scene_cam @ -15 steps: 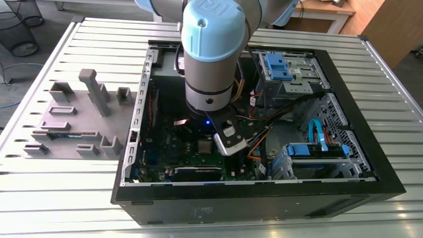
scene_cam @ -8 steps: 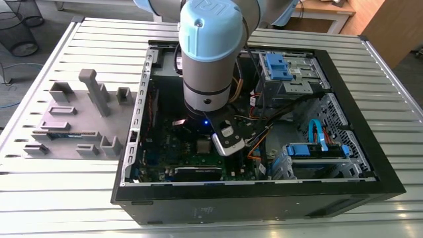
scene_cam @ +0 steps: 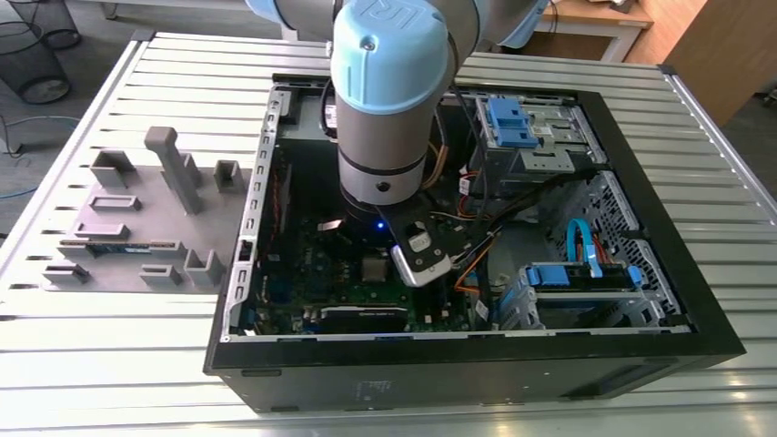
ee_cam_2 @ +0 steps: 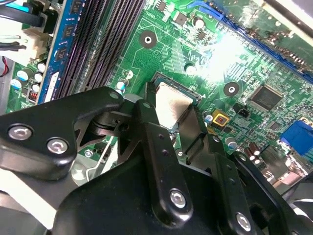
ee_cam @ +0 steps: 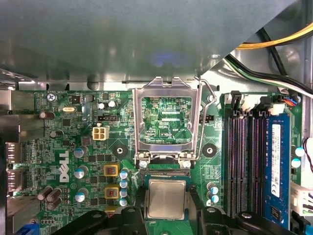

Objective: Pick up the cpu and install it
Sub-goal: 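Place the cpu into insertion slot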

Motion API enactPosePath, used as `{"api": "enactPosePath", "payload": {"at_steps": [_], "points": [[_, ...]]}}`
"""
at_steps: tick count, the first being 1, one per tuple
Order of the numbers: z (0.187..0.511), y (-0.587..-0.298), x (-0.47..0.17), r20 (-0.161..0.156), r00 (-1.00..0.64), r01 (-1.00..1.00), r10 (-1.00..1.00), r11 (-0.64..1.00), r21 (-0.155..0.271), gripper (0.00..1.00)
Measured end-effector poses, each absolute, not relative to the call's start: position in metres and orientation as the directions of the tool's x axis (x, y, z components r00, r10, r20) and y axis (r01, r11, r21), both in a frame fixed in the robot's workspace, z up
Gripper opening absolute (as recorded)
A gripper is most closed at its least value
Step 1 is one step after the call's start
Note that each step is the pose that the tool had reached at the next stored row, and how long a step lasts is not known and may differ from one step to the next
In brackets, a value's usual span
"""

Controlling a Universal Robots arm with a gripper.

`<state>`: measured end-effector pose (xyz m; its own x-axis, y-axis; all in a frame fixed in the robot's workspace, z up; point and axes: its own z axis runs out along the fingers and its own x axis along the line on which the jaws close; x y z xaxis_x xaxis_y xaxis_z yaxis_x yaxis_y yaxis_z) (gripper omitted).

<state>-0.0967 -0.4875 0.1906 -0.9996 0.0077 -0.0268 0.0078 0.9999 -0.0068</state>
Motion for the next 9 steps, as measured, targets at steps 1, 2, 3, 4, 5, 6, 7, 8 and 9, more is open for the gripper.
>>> {"api": "enactPosePath", "payload": {"at_steps": [1, 2, 3, 4, 5, 6, 7, 8, 9], "points": [[0.1906, -0.4875, -0.0966, -0.027, -1.0, 0.008, 0.007, 1.0, -0.007, 0.43], [0.1906, -0.4875, -0.0966, -0.027, -1.0, 0.007, 0.007, 1.0, -0.007, 0.43], [0.1906, -0.4875, -0.0966, -0.027, -1.0, 0.007, 0.007, 1.0, -0.007, 0.43], [0.1906, -0.4875, -0.0966, -0.027, -1.0, 0.006, 0.006, 1.0, -0.007, 0.43], [0.1906, -0.4875, -0.0966, -0.027, -1.0, 0.005, 0.005, 1.0, -0.007, 0.43], [0.1906, -0.4875, -0.0966, -0.027, -1.0, 0.005, 0.004, 1.0, -0.007, 0.43], [0.1911, -0.4874, -0.0966, -0.027, -1.0, 0.004, 0.004, 1.0, -0.006, 0.43], [0.1918, -0.4874, -0.0966, -0.027, -1.0, 0.004, 0.004, 1.0, -0.006, 0.43], [0.193, -0.4875, -0.0966, -0.027, -1.0, 0.004, 0.004, 1.0, -0.006, 0.43]]}}
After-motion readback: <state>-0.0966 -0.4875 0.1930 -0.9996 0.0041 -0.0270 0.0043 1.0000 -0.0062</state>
